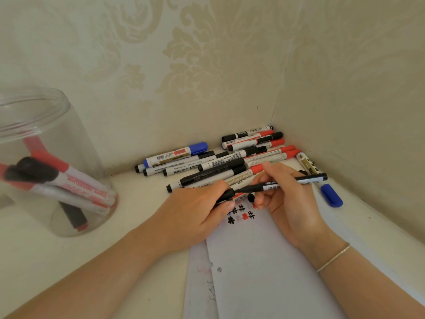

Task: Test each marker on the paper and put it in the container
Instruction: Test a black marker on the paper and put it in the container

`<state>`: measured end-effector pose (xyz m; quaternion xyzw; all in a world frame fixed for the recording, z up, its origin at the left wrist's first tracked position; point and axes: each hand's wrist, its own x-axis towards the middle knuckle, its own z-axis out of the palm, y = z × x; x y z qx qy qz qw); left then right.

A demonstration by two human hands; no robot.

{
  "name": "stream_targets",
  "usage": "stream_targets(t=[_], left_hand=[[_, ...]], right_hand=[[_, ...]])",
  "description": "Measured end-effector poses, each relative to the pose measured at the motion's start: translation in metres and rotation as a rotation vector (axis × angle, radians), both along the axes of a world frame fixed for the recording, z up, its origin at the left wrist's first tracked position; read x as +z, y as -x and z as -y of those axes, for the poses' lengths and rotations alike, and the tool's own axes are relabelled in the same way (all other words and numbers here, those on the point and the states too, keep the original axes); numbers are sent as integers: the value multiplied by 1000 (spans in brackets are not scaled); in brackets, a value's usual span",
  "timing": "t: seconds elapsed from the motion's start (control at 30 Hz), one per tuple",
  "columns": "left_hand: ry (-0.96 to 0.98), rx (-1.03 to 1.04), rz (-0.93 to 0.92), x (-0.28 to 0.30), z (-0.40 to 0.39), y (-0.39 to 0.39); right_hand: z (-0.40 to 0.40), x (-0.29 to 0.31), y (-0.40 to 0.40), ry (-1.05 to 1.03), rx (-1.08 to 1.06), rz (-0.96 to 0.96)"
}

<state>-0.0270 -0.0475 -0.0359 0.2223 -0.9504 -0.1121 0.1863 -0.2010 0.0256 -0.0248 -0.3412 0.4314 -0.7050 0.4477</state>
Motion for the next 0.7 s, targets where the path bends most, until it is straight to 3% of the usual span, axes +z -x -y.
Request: stream_targets(t=[0.2, 0.4, 0.57, 0.7], left_hand=[[5, -15, -9, 0, 1, 0], [44, -43, -13, -1, 0, 0], [-40, -47, -100, 2, -3, 0], [-89, -48, -208, 1, -6, 3]], right_hand=[[-2, 0, 1, -46, -47, -95], [-2, -1, -2, -20, 70, -205], [-2, -1, -1, -7, 194, -45], [-2, 1, -7, -103, 27, -273]])
